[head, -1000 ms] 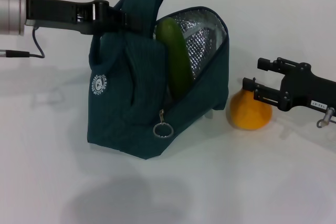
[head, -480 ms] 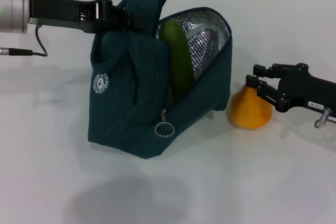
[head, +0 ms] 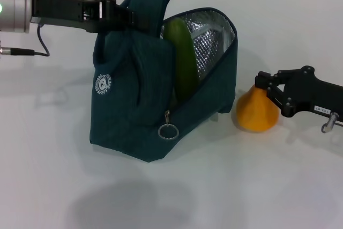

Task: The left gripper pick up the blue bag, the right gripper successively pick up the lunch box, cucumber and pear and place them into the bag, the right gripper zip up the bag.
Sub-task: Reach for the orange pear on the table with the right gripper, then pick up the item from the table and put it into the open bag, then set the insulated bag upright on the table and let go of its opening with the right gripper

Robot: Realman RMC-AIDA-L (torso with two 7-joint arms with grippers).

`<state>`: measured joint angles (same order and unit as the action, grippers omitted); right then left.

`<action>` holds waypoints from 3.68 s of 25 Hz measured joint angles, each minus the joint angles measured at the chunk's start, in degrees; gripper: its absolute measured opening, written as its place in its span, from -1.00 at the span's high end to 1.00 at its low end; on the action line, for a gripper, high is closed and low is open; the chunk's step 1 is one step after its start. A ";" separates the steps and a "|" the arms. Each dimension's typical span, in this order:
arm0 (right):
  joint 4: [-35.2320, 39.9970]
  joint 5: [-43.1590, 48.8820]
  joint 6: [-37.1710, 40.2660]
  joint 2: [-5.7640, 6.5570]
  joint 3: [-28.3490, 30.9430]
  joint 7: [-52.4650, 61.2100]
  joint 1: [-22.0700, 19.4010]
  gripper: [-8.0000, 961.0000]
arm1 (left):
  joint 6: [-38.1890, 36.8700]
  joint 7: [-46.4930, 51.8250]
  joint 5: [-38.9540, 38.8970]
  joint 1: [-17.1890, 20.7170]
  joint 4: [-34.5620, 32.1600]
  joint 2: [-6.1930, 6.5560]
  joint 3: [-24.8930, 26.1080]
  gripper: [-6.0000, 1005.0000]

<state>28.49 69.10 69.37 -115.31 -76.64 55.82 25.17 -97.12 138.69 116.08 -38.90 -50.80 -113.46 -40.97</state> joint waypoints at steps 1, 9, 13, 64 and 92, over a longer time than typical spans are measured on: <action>0.03 0.00 0.01 0.00 0.00 -0.17 -0.05 0.72 | 0.00 0.00 0.00 0.00 0.00 0.01 0.04 0.91; 0.14 -0.13 0.09 0.00 0.49 -0.72 -0.35 0.90 | 0.01 0.00 0.03 0.05 -0.01 0.09 0.18 0.91; 0.19 -1.14 0.98 0.00 0.75 -0.72 -0.49 0.90 | 0.01 0.00 0.03 0.05 0.00 0.13 0.19 0.91; -1.03 -6.34 5.55 -0.88 -3.08 13.23 22.18 0.91 | 1.94 -2.47 -3.42 2.32 2.02 -0.68 0.19 0.91; -0.56 -19.91 4.93 0.35 -0.78 33.83 5.96 -0.25 | 2.08 -2.34 -3.51 2.24 1.98 -0.45 0.28 0.91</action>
<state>27.94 49.19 74.30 -114.96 -77.42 89.66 31.13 -95.04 136.36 112.56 -36.66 -48.82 -113.91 -40.69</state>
